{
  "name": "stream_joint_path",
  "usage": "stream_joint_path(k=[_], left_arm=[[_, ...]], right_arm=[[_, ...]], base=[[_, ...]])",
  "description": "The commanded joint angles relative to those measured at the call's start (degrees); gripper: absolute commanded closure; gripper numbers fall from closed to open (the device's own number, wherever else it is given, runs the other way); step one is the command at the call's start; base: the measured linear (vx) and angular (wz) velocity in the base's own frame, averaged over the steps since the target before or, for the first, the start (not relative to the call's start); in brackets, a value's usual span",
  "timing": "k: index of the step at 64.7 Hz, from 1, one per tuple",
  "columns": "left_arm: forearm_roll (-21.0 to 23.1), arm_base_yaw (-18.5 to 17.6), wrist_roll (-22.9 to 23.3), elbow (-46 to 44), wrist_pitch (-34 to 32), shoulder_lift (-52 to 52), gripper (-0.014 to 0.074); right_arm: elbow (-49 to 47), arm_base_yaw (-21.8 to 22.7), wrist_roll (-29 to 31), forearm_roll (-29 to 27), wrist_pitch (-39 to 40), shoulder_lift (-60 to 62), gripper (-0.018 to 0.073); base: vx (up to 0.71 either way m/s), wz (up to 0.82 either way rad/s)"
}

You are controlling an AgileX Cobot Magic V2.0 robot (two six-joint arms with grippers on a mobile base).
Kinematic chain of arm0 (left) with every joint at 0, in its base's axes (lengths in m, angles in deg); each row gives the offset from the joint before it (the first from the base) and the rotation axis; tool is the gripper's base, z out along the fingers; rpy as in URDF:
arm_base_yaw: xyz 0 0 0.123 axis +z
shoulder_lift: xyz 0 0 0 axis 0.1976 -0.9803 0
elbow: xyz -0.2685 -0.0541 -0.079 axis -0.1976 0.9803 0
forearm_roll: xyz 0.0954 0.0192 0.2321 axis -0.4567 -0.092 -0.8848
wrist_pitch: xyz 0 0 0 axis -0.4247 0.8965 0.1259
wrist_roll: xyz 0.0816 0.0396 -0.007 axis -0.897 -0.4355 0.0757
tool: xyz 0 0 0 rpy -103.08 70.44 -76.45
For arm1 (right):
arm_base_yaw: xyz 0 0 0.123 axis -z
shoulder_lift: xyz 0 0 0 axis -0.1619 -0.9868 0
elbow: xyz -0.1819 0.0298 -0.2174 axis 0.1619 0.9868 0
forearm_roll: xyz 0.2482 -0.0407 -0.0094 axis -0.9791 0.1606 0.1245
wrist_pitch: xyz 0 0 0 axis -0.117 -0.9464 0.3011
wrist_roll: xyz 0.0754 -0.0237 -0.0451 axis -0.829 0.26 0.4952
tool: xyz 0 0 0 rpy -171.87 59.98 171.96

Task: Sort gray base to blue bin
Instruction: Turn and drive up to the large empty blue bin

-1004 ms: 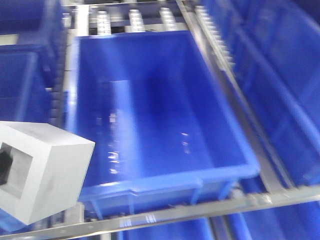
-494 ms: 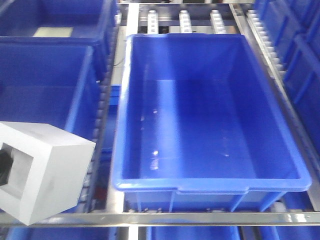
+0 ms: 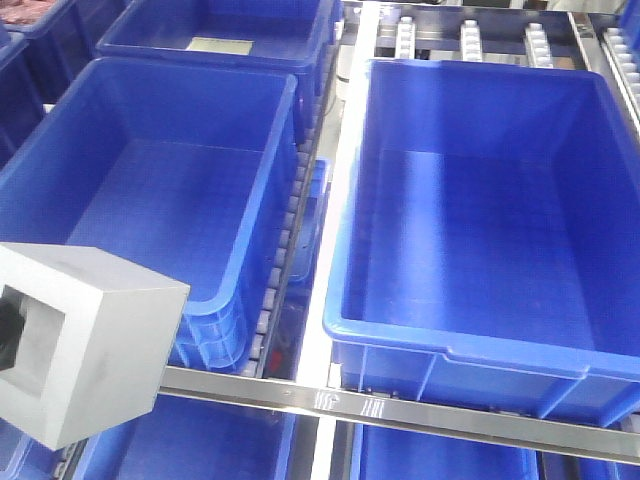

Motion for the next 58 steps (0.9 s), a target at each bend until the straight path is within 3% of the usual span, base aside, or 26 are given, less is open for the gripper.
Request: stream_joint_path(k=[1,58], left_arm=[[0.43,-0.24,0.32,-1.84,-6.05,-0.20,0.0450],[0.43,-0.24,0.32,-1.84,-6.05,-0.20,0.0450]], right_arm=[[0.03,0.04,0.52,0.31,4.29,-0.05,0.0564],[0.03,0.04,0.52,0.31,4.29,-0.05,0.0564]], base=[[-0.02,0.12],[0.09,-0.19]])
